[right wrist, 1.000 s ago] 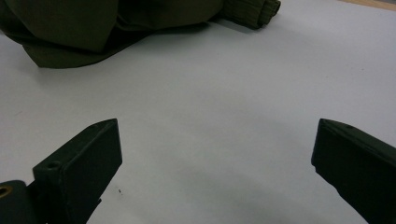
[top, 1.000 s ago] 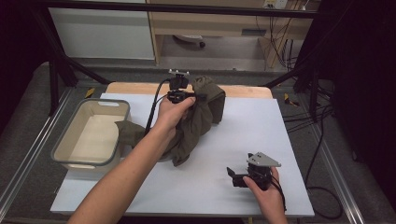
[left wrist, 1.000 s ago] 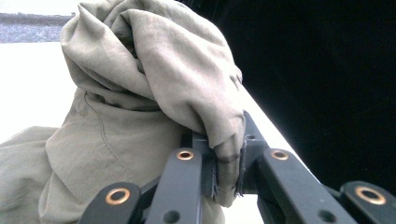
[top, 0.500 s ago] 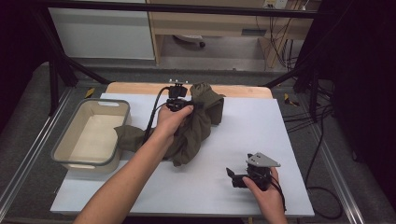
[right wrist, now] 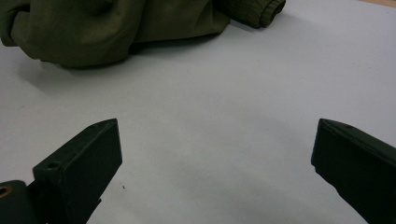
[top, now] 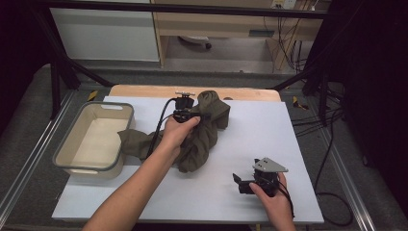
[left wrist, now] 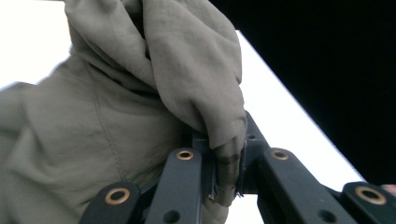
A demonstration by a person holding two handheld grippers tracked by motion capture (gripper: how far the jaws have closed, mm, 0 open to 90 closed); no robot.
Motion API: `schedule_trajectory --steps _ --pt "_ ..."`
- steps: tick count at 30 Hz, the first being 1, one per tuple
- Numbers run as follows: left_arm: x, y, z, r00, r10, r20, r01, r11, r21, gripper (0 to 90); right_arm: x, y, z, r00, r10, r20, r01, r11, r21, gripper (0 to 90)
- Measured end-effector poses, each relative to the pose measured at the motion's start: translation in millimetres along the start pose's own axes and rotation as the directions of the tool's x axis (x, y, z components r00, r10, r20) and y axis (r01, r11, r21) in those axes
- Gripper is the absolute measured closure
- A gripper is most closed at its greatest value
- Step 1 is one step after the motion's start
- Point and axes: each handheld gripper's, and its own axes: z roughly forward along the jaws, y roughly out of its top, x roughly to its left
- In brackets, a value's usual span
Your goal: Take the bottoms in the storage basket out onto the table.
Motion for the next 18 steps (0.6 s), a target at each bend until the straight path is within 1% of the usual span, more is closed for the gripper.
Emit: schedule_trajectory --steps 1,2,3,4,5,6,10,14,15,16,17,18 --pt "-5.9 -0.1 2.0 0.9999 0.011 0.007 -0.011 0.9999 0.002 81.2 0.2 0.0 0.2 1.0000 -0.002 0.000 0.002 1.000 0.005 2.4" --pt "-5.9 -0.1 2.0 0.9999 0.011 0.007 -0.011 0.9999 0.002 81.2 0.2 0.0 0.2 1.0000 -0.002 0.000 0.002 1.000 0.005 2.4" --pt "-11.2 0.3 4.0 0.9997 0.014 0.018 -0.014 0.9999 -0.001 81.1 0.6 -0.1 0.5 1.0000 0.002 0.000 -0.002 1.000 0.006 2.5" --pt "-11.2 0.3 4.0 0.9997 0.014 0.018 -0.014 0.9999 -0.001 81.1 0.6 -0.1 0.5 1.0000 0.002 0.000 -0.002 1.000 0.006 2.5" --pt "-16.1 1.2 6.2 0.9995 0.017 0.028 -0.017 0.9999 -0.002 81.1 0.8 -0.2 1.0 1.0000 0.002 0.000 -0.002 1.000 0.008 2.5" --pt "-16.1 1.2 6.2 0.9995 0.017 0.028 -0.017 0.9999 -0.002 81.2 0.8 -0.2 1.0 1.0000 0.002 0.000 -0.002 1.000 0.008 2.5" --pt "-26.1 3.8 9.7 0.9989 0.018 0.043 -0.018 0.9998 -0.003 81.1 1.4 -0.4 1.7 1.0000 0.000 -0.002 0.000 1.000 0.010 2.5" --pt "-40.6 8.4 13.1 0.9969 0.038 0.068 -0.038 0.9993 0.000 81.1 1.8 -0.4 2.0 1.0000 -0.002 -0.002 0.002 1.000 0.013 2.5" --pt "-49.3 10.4 14.9 0.9954 0.044 0.085 -0.044 0.9990 -0.002 81.1 1.7 -0.4 1.8 1.0000 -0.002 -0.001 0.003 1.000 0.011 2.4" --pt "-49.3 10.4 14.9 0.9954 0.044 0.085 -0.044 0.9990 -0.002 81.1 1.7 -0.4 1.8 1.0000 -0.002 -0.001 0.003 1.000 0.011 2.4" --pt "-57.9 12.1 16.3 0.9932 0.063 0.098 -0.064 0.9980 0.000 81.1 1.3 -0.7 1.9 1.0000 -0.004 0.000 0.004 1.000 0.012 2.5" --pt "-57.9 12.1 16.3 0.9932 0.063 0.098 -0.064 0.9980 0.000 81.1 1.3 -0.7 1.9 1.0000 -0.004 0.000 0.004 1.000 0.012 2.5"
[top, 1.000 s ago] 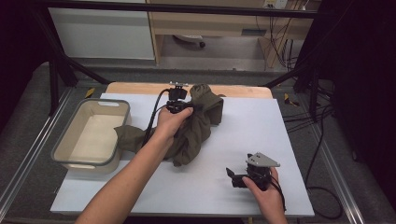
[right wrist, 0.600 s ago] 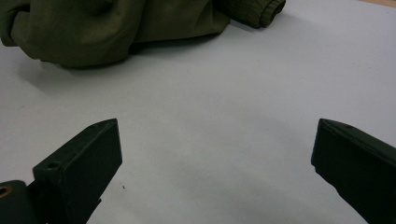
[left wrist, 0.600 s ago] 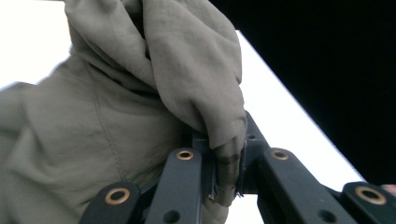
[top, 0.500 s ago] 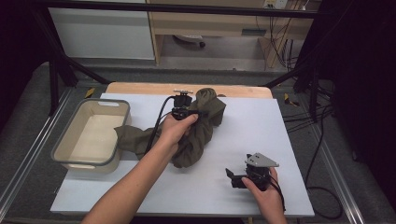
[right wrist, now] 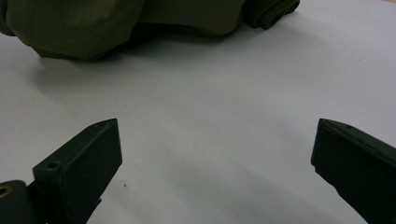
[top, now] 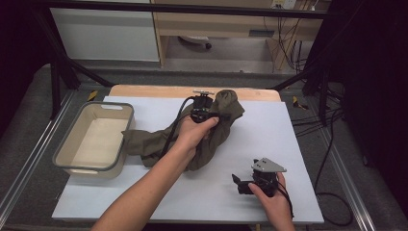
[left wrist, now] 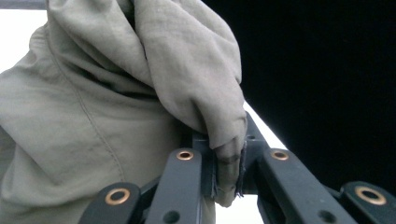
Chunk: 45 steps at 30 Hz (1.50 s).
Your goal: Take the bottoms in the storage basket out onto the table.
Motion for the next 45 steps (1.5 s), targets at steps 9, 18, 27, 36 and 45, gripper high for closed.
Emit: schedule_trajectory --steps 9,18,27,36,45 --pt "-14.7 3.4 9.0 0.9996 0.005 0.029 -0.005 1.0000 0.008 81.1 -0.2 0.0 -0.6 1.0000 0.003 -0.001 -0.003 1.000 -0.005 2.4" --pt "-5.3 7.6 6.2 0.9996 0.020 -0.017 -0.020 0.9998 0.000 81.0 -1.4 -0.6 -3.0 1.0000 0.008 -0.001 -0.008 1.000 -0.008 2.5" --pt "4.3 7.7 0.1 0.9986 0.027 -0.045 -0.027 0.9996 -0.001 80.8 -0.2 -0.1 -2.0 1.0000 0.006 -0.003 -0.006 1.000 -0.006 2.4" --pt "9.2 6.3 -0.3 0.9971 0.035 -0.067 -0.035 0.9994 0.007 80.6 0.0 -0.1 -2.6 1.0000 0.004 -0.003 -0.004 1.000 -0.005 2.4" --pt "17.1 5.1 -1.4 0.9933 0.048 -0.105 -0.046 0.9988 0.015 80.2 0.1 0.1 -2.8 1.0000 0.000 -0.005 0.000 1.000 -0.009 2.4"
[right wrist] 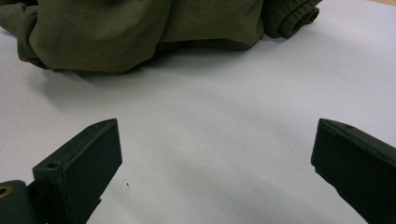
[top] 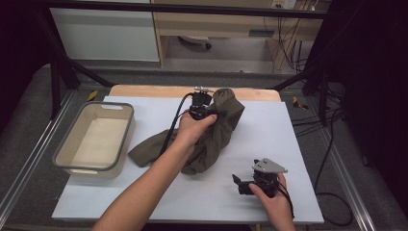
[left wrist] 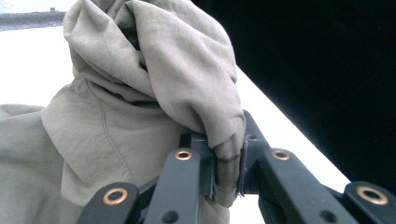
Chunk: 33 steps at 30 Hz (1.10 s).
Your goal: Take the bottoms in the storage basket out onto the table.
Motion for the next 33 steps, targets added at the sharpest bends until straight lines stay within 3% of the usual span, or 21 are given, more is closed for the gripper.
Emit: schedule_trajectory --steps 8,16,33 --pt "5.3 -2.8 0.8 0.9999 0.000 -0.015 0.000 1.0000 0.004 79.7 0.4 -0.1 0.3 1.0000 0.001 0.000 -0.001 1.000 0.003 2.5" --pt "6.3 -6.9 5.6 0.9976 0.045 -0.053 -0.043 0.9986 0.029 79.5 0.3 -0.2 0.8 1.0000 -0.001 -0.003 0.001 1.000 0.004 2.5" --pt "10.7 -24.1 15.8 0.9924 0.078 -0.095 -0.072 0.9954 0.064 79.0 1.1 -0.2 1.5 0.9999 -0.008 -0.008 0.008 1.000 0.007 2.5"
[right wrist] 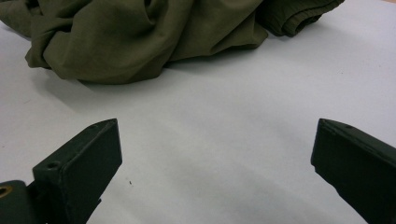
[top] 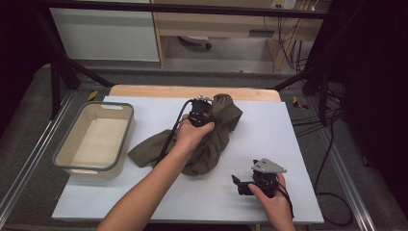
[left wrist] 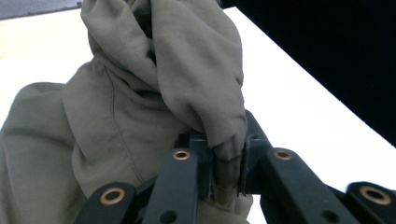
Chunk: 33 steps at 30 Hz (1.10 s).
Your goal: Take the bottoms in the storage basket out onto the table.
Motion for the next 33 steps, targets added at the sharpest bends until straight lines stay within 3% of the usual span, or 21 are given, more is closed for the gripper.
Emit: schedule_trajectory --steps 17,29,33 --pt "4.1 -28.8 16.1 0.9989 0.039 -0.025 -0.037 0.9970 0.068 78.0 1.7 0.3 1.5 1.0000 -0.006 -0.002 0.006 1.000 0.005 2.5" --pt "8.3 -44.8 22.9 0.9984 0.045 -0.032 -0.042 0.9941 0.101 77.4 2.5 0.3 2.3 1.0000 -0.007 -0.003 0.007 1.000 0.010 2.5" --pt "10.2 -47.2 26.7 0.9993 0.028 -0.025 -0.026 0.9939 0.107 77.4 2.8 0.3 2.7 0.9999 -0.010 -0.004 0.010 1.000 0.011 2.5"
